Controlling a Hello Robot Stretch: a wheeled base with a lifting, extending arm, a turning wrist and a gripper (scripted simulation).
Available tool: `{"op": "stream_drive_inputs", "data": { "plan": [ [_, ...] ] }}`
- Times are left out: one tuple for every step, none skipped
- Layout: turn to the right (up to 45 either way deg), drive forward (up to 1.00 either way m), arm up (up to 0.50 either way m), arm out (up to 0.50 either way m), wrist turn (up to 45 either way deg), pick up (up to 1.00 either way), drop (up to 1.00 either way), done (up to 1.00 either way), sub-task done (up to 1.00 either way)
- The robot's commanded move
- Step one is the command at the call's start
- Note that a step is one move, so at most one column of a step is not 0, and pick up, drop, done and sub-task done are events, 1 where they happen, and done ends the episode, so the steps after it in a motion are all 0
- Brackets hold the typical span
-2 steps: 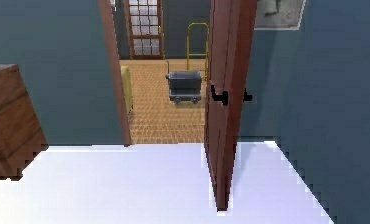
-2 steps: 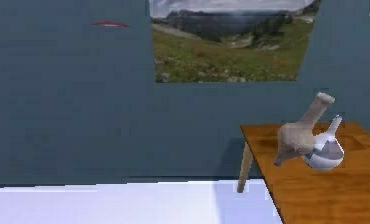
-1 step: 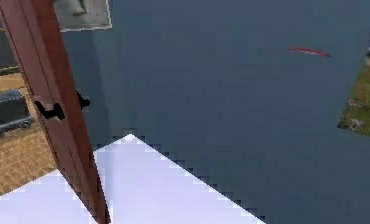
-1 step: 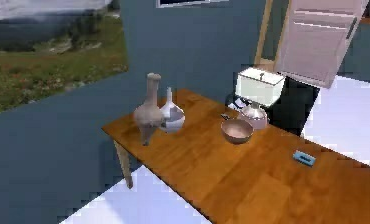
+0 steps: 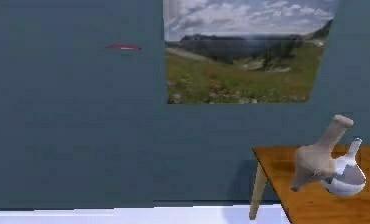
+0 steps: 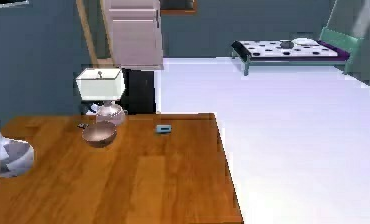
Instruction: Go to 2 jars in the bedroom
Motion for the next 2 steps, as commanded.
{"op": "stream_drive_inputs", "data": {
  "plan": [
    [42.0,0.00,0.00,0.00,0.0,0.00,0.00,0.00,0.00],
    [0.0,0.00,0.00,0.00,0.0,0.00,0.00,1.00,0.00]
  ]
}}
